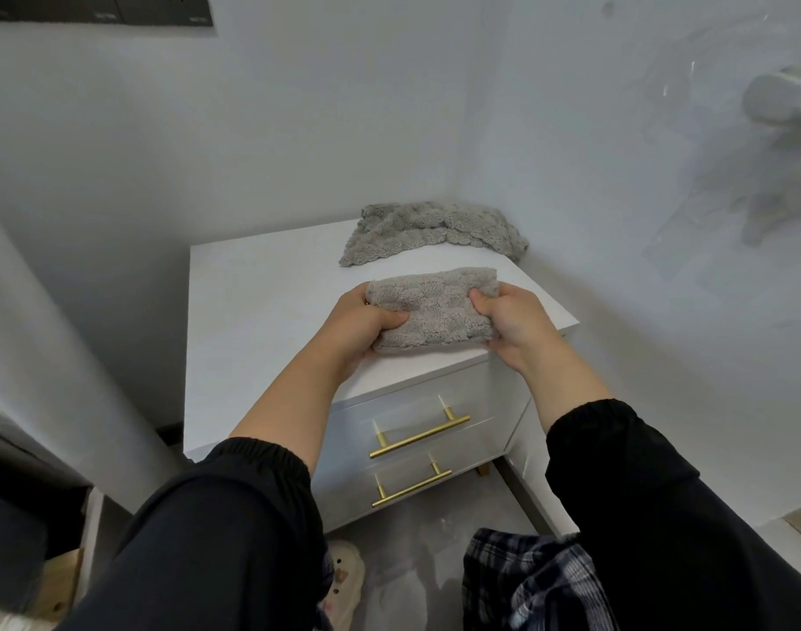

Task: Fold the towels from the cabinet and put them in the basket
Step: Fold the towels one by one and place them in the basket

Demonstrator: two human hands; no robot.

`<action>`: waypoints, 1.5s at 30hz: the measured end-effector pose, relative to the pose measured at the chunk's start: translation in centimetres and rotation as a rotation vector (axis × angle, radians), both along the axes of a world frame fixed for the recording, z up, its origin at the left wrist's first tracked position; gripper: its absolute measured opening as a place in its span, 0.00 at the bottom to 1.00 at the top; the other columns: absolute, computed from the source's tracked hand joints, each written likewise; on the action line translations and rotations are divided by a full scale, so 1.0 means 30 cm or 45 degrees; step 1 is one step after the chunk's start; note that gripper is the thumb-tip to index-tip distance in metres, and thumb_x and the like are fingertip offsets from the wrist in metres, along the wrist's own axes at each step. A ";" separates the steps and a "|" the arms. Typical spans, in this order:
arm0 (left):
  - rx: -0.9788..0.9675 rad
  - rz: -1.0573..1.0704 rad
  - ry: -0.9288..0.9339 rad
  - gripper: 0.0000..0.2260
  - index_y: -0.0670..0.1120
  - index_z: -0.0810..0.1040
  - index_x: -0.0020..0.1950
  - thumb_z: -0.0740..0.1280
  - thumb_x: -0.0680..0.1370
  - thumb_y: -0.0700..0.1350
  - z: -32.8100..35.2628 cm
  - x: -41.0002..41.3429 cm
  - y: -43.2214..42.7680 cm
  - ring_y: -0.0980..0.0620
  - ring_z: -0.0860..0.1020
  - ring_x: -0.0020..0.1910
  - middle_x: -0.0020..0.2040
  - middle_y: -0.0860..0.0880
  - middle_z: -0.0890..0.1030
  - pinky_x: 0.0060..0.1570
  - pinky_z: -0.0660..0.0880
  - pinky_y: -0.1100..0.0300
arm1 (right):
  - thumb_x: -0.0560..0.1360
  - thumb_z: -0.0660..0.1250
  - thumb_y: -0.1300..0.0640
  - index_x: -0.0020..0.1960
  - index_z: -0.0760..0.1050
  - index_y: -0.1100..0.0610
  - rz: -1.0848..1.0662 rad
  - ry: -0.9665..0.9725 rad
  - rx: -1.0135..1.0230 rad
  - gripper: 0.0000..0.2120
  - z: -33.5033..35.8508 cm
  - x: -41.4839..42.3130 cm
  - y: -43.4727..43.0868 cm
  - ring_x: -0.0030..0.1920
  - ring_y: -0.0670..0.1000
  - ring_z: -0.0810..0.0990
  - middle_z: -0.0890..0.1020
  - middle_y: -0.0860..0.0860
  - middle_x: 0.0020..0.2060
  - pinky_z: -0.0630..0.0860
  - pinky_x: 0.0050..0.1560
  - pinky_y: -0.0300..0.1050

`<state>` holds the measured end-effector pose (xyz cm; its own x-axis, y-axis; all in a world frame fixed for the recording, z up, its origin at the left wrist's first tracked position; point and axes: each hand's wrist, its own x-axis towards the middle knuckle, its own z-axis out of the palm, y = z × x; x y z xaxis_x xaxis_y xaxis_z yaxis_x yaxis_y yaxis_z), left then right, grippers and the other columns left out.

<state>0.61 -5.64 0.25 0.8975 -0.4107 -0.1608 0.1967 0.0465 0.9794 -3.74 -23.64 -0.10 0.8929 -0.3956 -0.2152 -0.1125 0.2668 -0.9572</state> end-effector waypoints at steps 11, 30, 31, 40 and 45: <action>0.104 -0.151 -0.225 0.16 0.46 0.77 0.58 0.74 0.72 0.40 0.014 -0.185 -0.264 0.50 0.82 0.52 0.54 0.48 0.83 0.55 0.78 0.50 | 0.77 0.63 0.58 0.41 0.73 0.55 -0.536 0.158 -1.233 0.06 0.062 -0.259 -0.124 0.38 0.53 0.74 0.76 0.50 0.36 0.64 0.37 0.42; 0.260 -0.673 0.626 0.23 0.40 0.75 0.61 0.75 0.68 0.36 -0.293 -0.714 -0.760 0.50 0.83 0.43 0.49 0.46 0.83 0.38 0.80 0.59 | 0.74 0.64 0.46 0.46 0.72 0.66 -0.869 0.208 -0.860 0.21 -0.254 -1.073 -0.495 0.39 0.58 0.77 0.77 0.63 0.39 0.73 0.39 0.51; 0.283 -0.646 0.623 0.16 0.40 0.77 0.57 0.73 0.70 0.36 -0.323 -0.737 -0.771 0.50 0.82 0.39 0.46 0.46 0.83 0.34 0.80 0.60 | 0.72 0.63 0.42 0.49 0.73 0.67 -0.834 0.278 -0.746 0.26 -0.293 -1.089 -0.516 0.43 0.61 0.78 0.79 0.64 0.43 0.75 0.42 0.53; 0.632 -0.812 0.264 0.13 0.45 0.77 0.53 0.75 0.72 0.43 -0.541 -0.807 -0.824 0.50 0.80 0.47 0.49 0.48 0.81 0.50 0.78 0.55 | 0.75 0.69 0.59 0.58 0.77 0.62 -0.513 0.510 0.242 0.12 -0.565 -1.234 -0.608 0.50 0.54 0.83 0.84 0.57 0.51 0.81 0.50 0.47; 1.016 -1.026 -0.089 0.15 0.43 0.79 0.55 0.72 0.74 0.51 -0.713 -0.815 -0.793 0.46 0.79 0.51 0.51 0.45 0.80 0.54 0.77 0.51 | 0.76 0.68 0.63 0.56 0.77 0.62 -0.678 0.754 0.533 0.09 -0.798 -1.310 -0.545 0.46 0.53 0.84 0.84 0.56 0.50 0.81 0.40 0.47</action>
<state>-23.83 -29.42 -21.13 0.4355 -0.6753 -0.5952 -0.1692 -0.7108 0.6827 -43.03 -40.00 -24.04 0.3108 -0.5111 -0.8014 -0.3186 0.7384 -0.5944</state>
